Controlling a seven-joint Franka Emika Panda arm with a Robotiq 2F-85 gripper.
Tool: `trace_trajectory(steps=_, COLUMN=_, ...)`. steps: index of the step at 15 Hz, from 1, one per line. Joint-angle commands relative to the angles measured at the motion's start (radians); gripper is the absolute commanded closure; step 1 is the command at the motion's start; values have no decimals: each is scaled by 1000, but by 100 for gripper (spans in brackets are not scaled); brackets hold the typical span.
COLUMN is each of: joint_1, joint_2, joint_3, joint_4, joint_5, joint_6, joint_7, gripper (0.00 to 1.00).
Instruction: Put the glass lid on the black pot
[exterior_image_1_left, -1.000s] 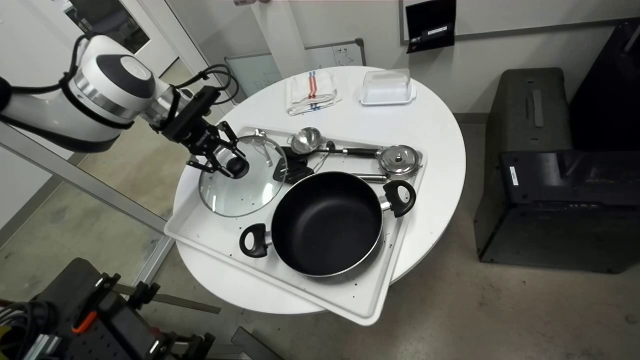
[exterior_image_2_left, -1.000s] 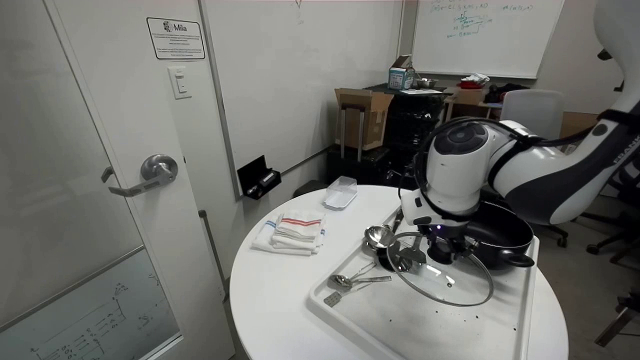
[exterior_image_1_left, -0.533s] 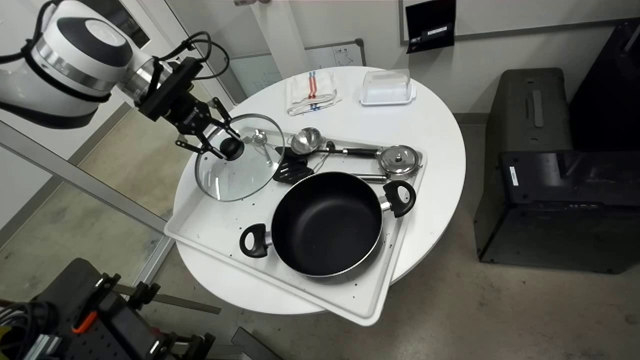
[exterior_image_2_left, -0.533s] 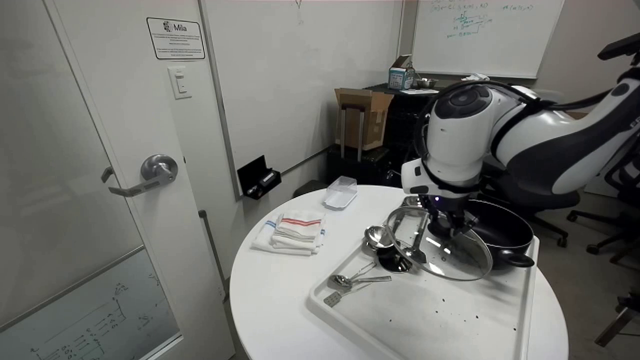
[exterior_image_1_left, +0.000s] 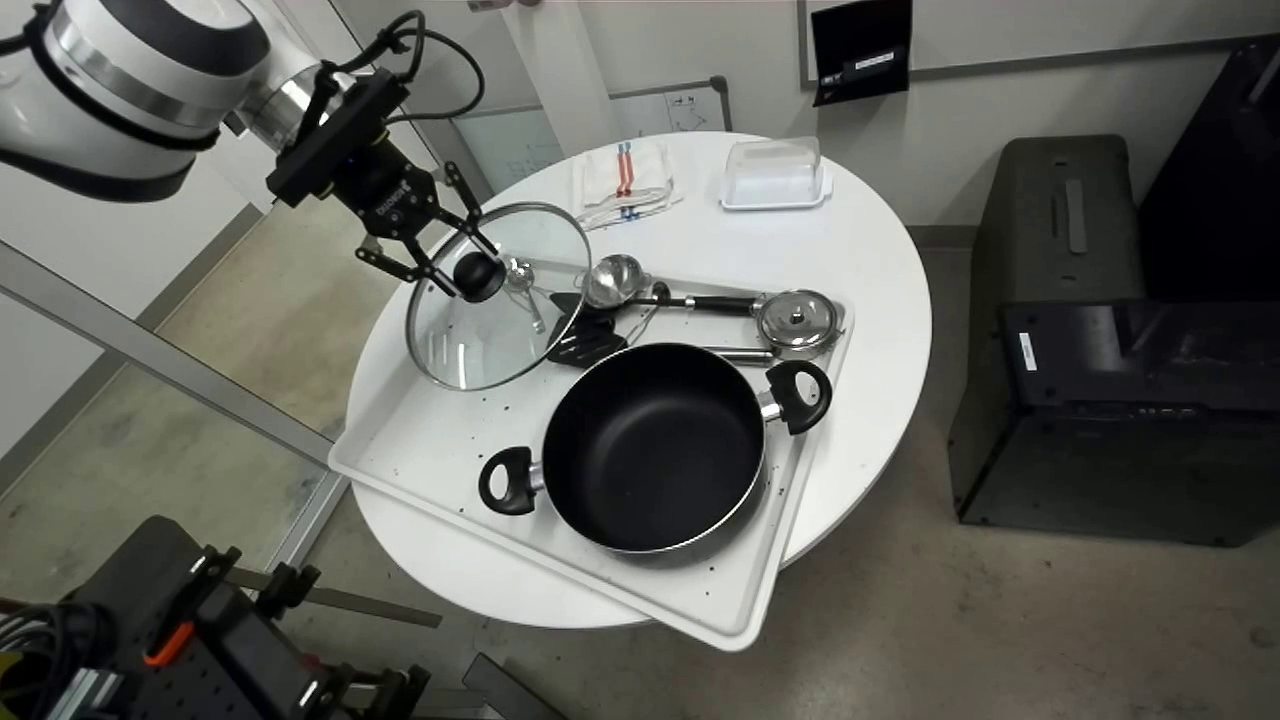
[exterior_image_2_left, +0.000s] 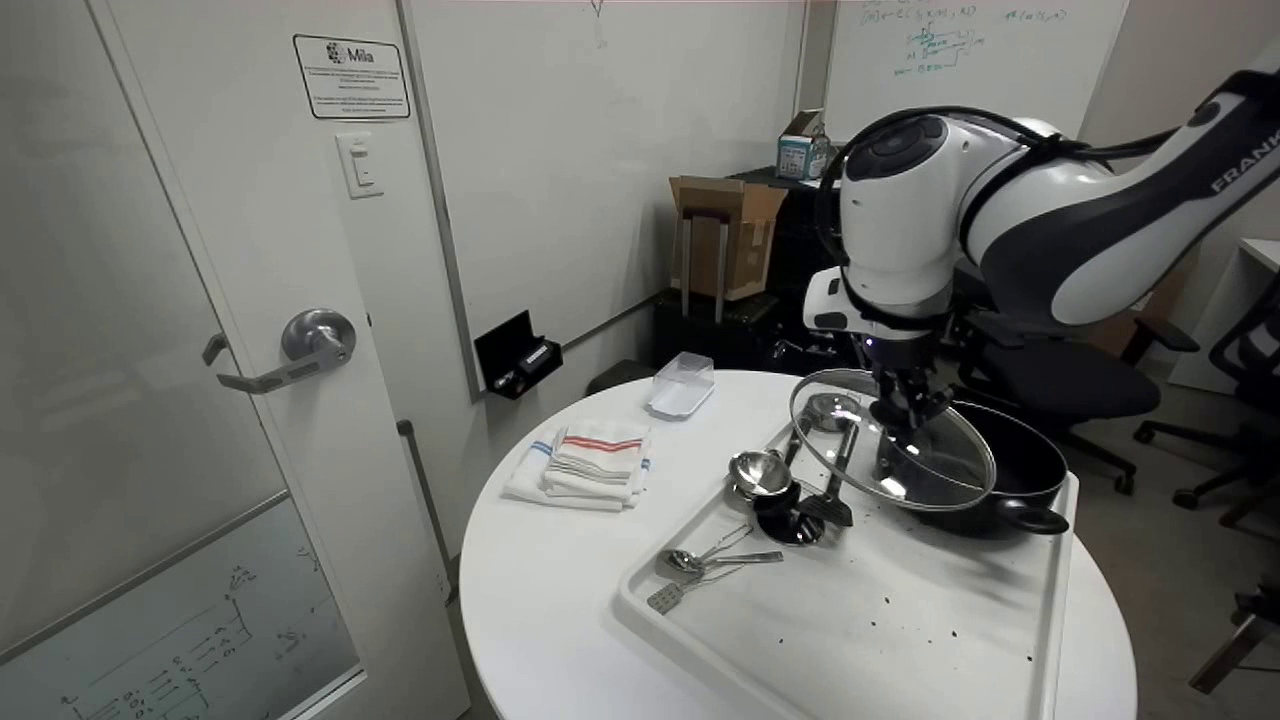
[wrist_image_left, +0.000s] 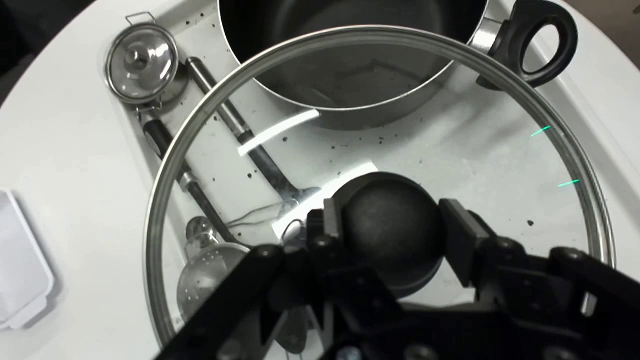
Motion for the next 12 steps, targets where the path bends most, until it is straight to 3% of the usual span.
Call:
trace_trajectory(steps=1, joint_1=-24, joint_2=-25, joint_3=-29, joint_4=10, joint_5=38, joint_6=-38, joint_7=21, gripper=74)
trace_trajectory(steps=12, joint_1=-130, joint_2=-31, joint_3=-91, joint_4=-37, joint_5=108, joint_6=-9, joint_7=14, gripper=74)
